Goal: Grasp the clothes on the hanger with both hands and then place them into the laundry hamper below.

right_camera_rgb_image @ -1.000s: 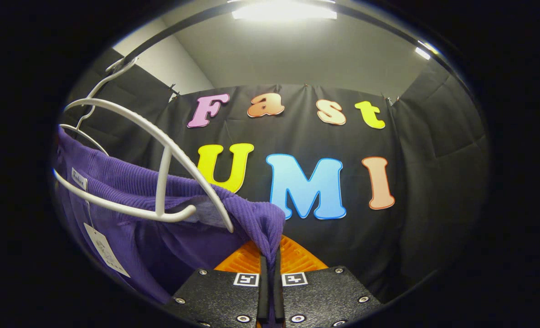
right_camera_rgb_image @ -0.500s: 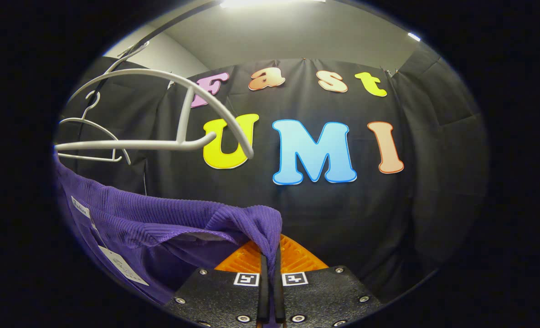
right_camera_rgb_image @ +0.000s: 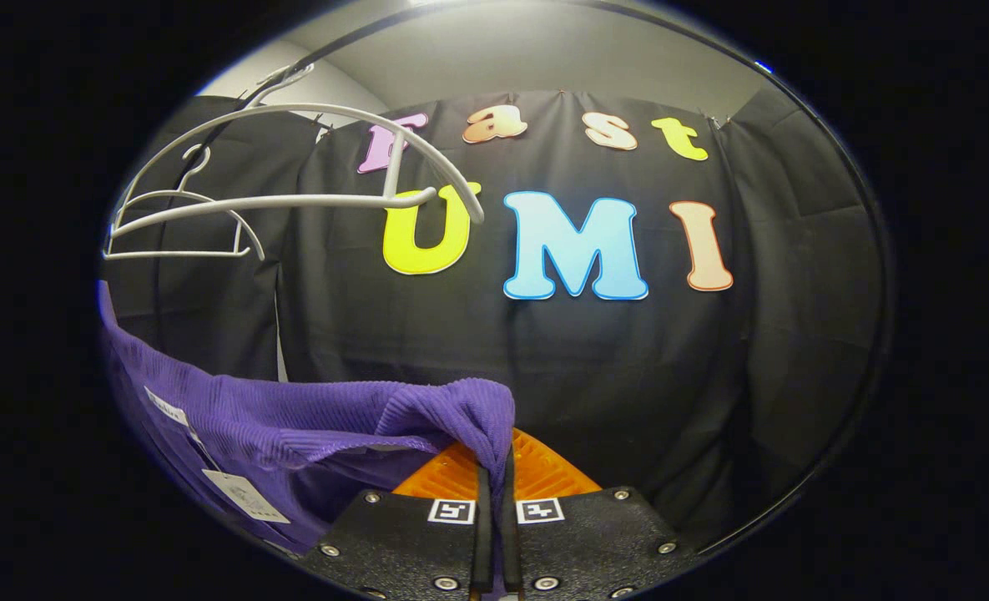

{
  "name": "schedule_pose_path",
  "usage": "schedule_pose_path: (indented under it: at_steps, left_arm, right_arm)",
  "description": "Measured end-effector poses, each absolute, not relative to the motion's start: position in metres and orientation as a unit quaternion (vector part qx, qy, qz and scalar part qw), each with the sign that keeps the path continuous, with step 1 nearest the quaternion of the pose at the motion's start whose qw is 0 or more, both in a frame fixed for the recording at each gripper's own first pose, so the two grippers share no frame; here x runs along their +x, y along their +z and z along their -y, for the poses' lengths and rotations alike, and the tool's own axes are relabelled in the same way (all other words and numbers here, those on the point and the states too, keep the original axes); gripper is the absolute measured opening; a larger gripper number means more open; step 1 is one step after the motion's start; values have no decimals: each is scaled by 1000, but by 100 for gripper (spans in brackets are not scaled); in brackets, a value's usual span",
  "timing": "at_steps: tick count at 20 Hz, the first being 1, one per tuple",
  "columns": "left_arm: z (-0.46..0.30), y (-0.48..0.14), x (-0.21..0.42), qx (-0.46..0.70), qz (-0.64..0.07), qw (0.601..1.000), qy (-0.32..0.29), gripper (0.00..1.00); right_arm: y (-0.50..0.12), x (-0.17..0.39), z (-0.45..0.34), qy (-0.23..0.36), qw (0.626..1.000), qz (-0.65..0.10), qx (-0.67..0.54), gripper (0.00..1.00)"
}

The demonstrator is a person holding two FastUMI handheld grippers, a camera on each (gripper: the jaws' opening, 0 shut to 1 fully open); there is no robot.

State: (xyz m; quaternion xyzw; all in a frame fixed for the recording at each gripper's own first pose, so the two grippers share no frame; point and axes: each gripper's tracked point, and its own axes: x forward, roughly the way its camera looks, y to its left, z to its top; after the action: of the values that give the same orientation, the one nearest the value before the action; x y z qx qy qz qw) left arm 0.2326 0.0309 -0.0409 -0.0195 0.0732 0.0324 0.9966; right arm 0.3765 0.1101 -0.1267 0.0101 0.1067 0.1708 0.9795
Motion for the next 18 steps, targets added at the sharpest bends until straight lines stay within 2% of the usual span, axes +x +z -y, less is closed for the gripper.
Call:
schedule_pose_path:
  at_steps: [2, 3, 4, 8, 9, 10, 18]
  left_arm:
    - [-26, -40, 223, -22, -70, 997, 22, 2]
    - [-23, -39, 219, -24, -68, 997, 16, 7]
    - [-19, -38, 215, -28, -67, 997, 10, 2]
    - [-5, -25, 193, -40, -52, 998, -23, 2]
    - [-1, -21, 187, -43, -47, 997, -31, 7]
    - [3, -17, 181, -47, -42, 997, -40, 2]
    - [34, 9, 142, -72, -15, 991, -109, 2]
  right_arm:
    - [-116, 359, -108, 169, 980, -100, 11, 4]
    - [-112, 351, -107, 170, 981, -96, 11, 4]
    - [-106, 343, -107, 171, 981, -94, 10, 4]
    - [-85, 302, -107, 172, 982, -81, 16, 4]
    - [-79, 291, -108, 173, 982, -77, 18, 4]
    - [-72, 282, -109, 173, 982, -73, 19, 4]
    - [-33, 201, -120, 174, 983, -54, 33, 4]
